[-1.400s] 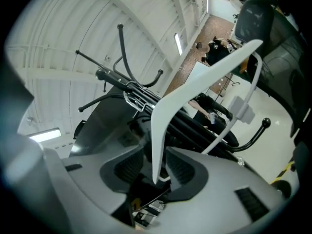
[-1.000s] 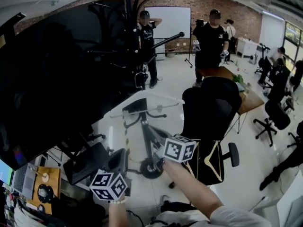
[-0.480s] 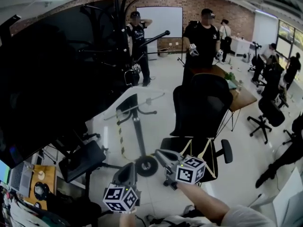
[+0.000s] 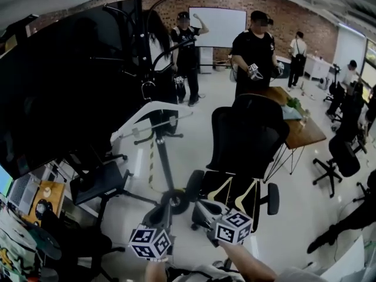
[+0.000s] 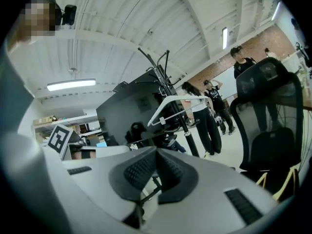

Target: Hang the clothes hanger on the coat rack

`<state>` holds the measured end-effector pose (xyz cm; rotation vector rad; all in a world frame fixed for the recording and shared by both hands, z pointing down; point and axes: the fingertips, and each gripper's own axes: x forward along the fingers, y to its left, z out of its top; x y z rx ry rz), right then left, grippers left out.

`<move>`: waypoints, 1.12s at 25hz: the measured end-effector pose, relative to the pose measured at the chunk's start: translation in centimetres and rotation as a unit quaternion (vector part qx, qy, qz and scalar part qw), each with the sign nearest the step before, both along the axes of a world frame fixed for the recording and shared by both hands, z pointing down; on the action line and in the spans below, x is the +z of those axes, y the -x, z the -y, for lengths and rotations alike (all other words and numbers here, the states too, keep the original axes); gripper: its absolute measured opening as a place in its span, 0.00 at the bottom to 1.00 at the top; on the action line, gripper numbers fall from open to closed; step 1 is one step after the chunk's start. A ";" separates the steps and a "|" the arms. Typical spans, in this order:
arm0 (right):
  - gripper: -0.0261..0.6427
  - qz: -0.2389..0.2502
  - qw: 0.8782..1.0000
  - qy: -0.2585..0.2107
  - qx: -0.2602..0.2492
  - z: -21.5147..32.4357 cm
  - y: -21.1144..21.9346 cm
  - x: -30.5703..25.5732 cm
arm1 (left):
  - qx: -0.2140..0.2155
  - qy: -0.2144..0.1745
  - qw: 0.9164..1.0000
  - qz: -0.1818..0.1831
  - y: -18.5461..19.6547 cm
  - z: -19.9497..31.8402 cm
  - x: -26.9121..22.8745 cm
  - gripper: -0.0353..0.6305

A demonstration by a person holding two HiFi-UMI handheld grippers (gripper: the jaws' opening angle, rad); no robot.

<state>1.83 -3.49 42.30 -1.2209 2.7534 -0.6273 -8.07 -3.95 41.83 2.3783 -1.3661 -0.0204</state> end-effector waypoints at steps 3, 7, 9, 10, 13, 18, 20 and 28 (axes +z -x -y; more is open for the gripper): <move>0.04 -0.015 1.000 -0.012 -0.023 -1.0 -1.9 -0.1 | -0.020 0.003 1.000 0.010 -2.1 -1.2 -0.1 0.04; 0.04 -0.007 0.998 -0.010 -0.059 -2.2 -3.5 0.3 | -0.037 0.015 0.999 0.028 -4.3 -3.0 0.5 0.04; 0.04 -0.006 0.998 -0.008 -0.065 -2.6 -4.5 0.6 | -0.034 0.022 0.999 0.034 -5.6 -3.9 0.7 0.04; 0.04 -0.006 0.998 -0.008 -0.065 -2.8 -5.0 0.7 | -0.032 0.024 0.998 0.037 -6.1 -4.2 0.7 0.04; 0.04 -0.010 0.998 -0.016 -0.056 -3.3 -6.2 0.4 | -0.026 0.022 0.998 0.046 -7.3 -4.6 0.6 0.04; 0.04 -0.021 0.998 -0.038 -0.034 -3.3 -7.5 -1.0 | -0.008 0.016 0.999 0.040 -8.4 -3.9 0.6 0.04; 0.04 -0.023 0.998 -0.039 -0.032 -3.4 -7.5 -1.4 | -0.004 0.012 0.999 0.033 -8.6 -3.8 0.3 0.04; 0.04 -0.041 0.997 -0.045 -0.045 -3.6 -5.0 -2.3 | 0.003 0.001 1.000 0.017 -7.6 -3.3 -0.9 0.04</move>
